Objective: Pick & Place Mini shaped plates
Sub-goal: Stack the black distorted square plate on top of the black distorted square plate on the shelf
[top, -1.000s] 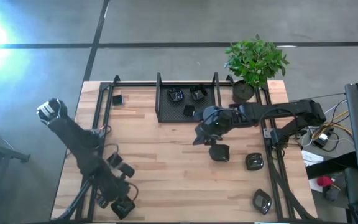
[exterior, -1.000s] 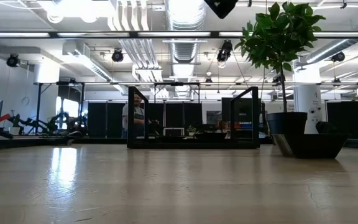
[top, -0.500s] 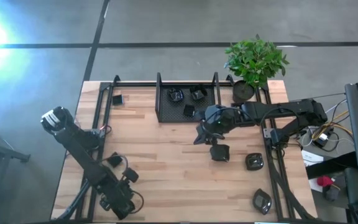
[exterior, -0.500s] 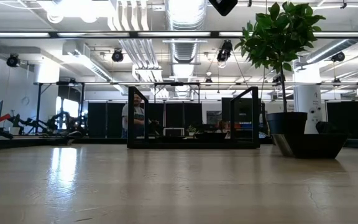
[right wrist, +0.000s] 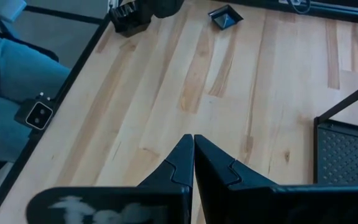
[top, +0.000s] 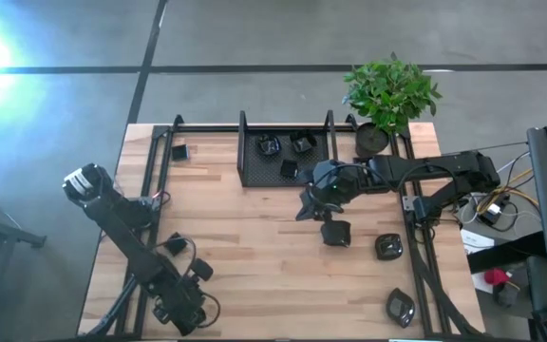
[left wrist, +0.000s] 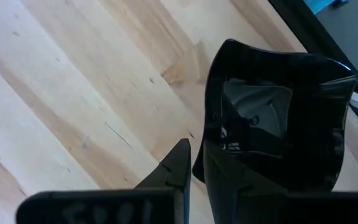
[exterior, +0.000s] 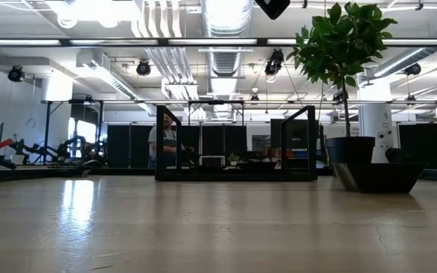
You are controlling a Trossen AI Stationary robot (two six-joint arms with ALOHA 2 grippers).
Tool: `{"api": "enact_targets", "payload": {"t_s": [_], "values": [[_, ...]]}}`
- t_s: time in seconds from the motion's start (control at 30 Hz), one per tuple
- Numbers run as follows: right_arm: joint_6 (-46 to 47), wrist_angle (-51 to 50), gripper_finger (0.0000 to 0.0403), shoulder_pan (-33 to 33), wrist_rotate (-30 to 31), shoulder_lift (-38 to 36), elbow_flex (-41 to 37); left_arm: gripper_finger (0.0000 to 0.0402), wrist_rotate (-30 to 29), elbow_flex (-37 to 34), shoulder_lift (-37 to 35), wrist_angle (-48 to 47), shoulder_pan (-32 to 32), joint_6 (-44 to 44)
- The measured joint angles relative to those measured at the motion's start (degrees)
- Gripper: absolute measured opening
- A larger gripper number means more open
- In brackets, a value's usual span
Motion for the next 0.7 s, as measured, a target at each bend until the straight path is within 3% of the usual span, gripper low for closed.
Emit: {"api": "enact_targets", "payload": {"t_s": [0.7], "values": [[0.0,-1.31,0.0011,0.0,0.0,-0.31,0.0,0.0037,1.2,-3.02,0.02,6.06,-0.33,-2.1]]}}
